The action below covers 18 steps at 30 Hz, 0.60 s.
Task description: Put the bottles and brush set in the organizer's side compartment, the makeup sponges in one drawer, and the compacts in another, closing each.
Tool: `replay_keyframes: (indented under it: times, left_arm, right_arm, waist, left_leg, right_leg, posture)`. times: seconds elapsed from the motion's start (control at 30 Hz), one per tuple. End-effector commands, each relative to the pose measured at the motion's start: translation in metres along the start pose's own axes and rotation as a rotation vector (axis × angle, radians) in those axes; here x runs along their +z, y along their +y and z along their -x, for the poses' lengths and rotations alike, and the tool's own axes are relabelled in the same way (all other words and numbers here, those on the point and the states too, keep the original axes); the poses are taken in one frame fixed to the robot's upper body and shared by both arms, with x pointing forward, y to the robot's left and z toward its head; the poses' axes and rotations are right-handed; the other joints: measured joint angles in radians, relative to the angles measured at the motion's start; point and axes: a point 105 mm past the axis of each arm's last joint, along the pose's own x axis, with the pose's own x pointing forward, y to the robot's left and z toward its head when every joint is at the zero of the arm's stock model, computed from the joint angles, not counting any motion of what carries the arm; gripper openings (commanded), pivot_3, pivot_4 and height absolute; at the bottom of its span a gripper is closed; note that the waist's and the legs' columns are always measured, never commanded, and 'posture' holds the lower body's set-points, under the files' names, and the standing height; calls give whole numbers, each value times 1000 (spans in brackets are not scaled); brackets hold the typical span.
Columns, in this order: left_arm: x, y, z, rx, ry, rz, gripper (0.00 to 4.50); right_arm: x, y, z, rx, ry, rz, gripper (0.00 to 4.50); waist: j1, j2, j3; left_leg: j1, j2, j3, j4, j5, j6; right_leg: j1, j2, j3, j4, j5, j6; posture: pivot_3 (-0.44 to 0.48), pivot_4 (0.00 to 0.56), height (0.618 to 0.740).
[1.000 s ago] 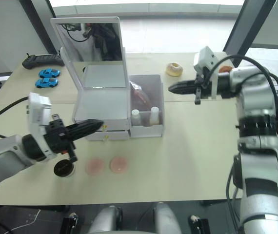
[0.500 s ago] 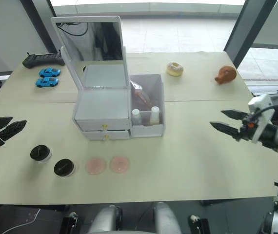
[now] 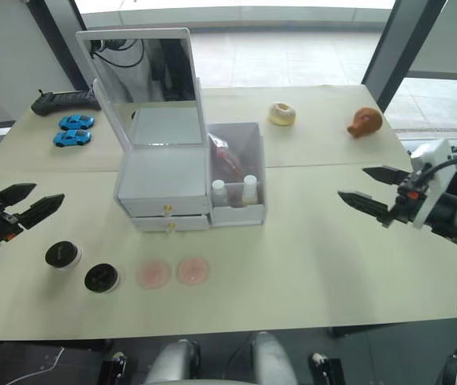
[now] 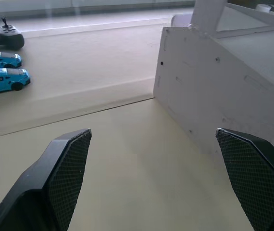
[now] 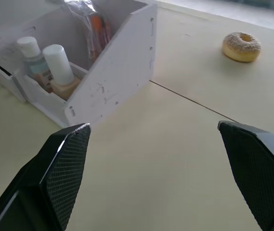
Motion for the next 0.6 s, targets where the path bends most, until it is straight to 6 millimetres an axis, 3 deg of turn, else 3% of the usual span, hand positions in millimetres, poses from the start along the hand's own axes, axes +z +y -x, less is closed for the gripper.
replay_keyframes:
  times: [0.03,0.17,0.33,0.6]
  left_arm:
    - [3,-46,3,-38,-40,2,4465]
    - [-17,-93,0,-69,-32,75,4465]
    - [-22,-149,-12,-72,-86,133,4465]
    - [-28,-167,-45,34,-118,103,4465]
  right_arm:
    - [37,49,-26,248,-47,76,4500]
    - [41,87,-46,432,-23,123,4500]
    - [44,95,-62,499,-12,159,4500]
    - [47,101,-74,525,-32,210,4500]
  waist:
    - [-1,-1,0]
    - [17,-6,-3]
    - [22,-7,-3]
    - [18,-5,-4]
  left_leg:
    - [0,0,0,0,0,0]
    - [-1,0,-2,1,0,0]
    - [-3,-3,-1,4,0,0]
    - [-1,-3,-1,3,0,0]
  right_leg:
    - [0,0,0,0,0,0]
    - [1,0,-1,-1,0,0]
    - [1,-2,-1,-4,0,0]
    - [2,0,1,-3,1,0]
  posture:
    - [0,150,740]
    - [0,150,740]
    - [0,150,740]
    - [0,150,740]
